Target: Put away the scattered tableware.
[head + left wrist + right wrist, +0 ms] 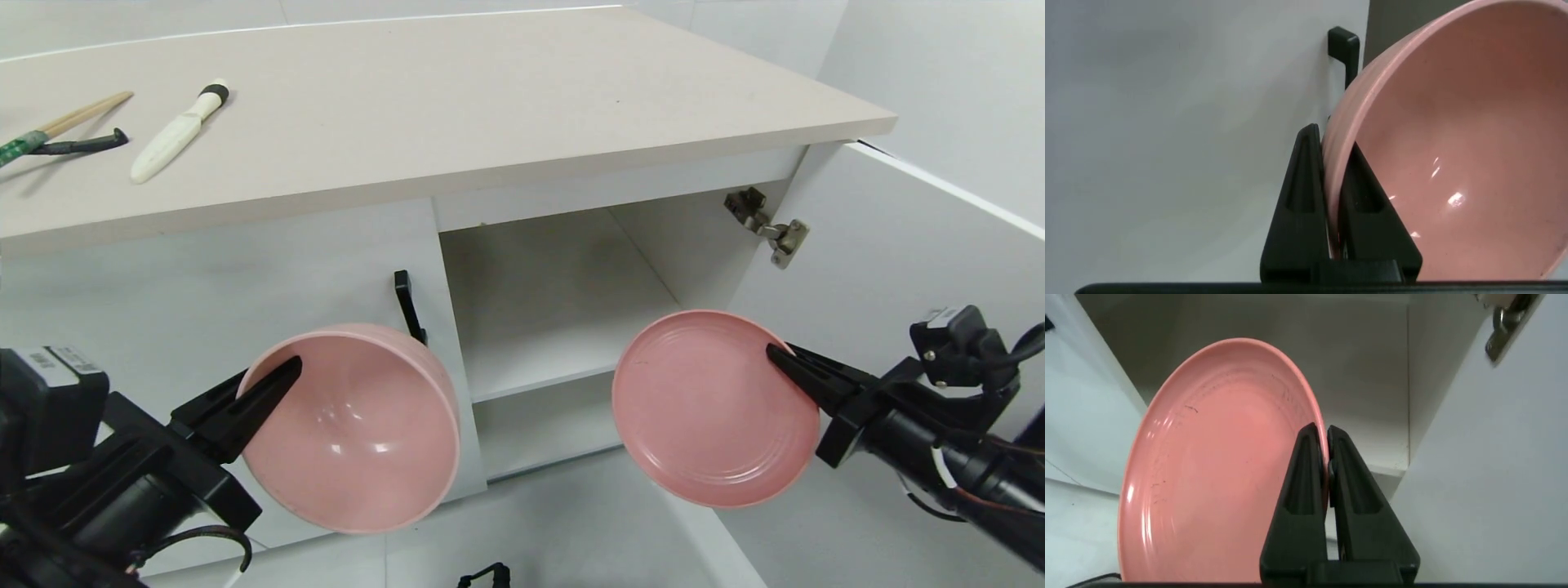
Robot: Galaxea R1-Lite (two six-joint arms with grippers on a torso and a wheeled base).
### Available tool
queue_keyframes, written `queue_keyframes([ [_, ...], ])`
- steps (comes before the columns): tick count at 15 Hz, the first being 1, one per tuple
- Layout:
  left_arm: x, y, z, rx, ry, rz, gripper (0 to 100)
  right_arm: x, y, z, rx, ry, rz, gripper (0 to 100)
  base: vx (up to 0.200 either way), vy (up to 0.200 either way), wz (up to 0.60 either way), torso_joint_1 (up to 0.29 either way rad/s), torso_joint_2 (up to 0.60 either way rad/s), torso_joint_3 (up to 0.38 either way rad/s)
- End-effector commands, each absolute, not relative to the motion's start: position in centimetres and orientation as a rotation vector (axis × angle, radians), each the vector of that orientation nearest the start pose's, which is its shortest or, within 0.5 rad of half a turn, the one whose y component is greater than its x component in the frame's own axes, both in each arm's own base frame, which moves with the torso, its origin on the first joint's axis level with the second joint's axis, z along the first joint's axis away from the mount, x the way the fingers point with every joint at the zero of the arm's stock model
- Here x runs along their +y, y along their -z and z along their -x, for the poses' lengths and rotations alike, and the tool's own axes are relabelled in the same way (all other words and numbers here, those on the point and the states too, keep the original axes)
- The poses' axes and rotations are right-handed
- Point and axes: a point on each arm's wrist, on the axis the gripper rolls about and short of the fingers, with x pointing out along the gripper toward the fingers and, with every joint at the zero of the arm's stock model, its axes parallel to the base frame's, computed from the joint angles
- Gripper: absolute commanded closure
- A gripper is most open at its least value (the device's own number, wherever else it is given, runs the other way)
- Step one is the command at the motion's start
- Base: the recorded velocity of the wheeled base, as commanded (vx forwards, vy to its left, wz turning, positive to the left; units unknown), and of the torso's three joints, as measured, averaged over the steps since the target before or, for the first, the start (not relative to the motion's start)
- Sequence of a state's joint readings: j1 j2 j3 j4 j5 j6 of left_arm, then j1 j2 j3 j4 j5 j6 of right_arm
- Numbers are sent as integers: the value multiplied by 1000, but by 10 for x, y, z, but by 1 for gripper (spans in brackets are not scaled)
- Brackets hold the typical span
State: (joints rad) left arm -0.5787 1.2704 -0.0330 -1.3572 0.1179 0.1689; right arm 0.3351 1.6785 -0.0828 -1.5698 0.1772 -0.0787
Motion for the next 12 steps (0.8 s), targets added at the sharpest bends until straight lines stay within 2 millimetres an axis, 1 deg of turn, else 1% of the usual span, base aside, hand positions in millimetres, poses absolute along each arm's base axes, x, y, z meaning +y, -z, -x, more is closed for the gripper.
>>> queue_keyframes([
  [1,-75,-158,-118,-155,451,-123,100,73,-113,-197,35,-517,81,100,0,0,0,0,0,0],
  [4,-75,-156,-116,-148,494,-128,100,81,-109,-204,47,-539,81,100,0,0,0,0,0,0],
  [5,-75,-153,-114,-141,528,-134,100,87,-107,-210,48,-556,82,100,0,0,0,0,0,0],
  [7,-75,-153,-114,-142,531,-135,100,94,-104,-219,49,-568,82,100,0,0,0,0,0,0],
  [9,-75,-154,-115,-147,525,-131,100,100,-103,-234,33,-568,77,100,0,0,0,0,0,0],
  [12,-74,-156,-116,-152,518,-130,100,119,-98,-248,45,-606,15,100,0,0,0,0,0,0],
])
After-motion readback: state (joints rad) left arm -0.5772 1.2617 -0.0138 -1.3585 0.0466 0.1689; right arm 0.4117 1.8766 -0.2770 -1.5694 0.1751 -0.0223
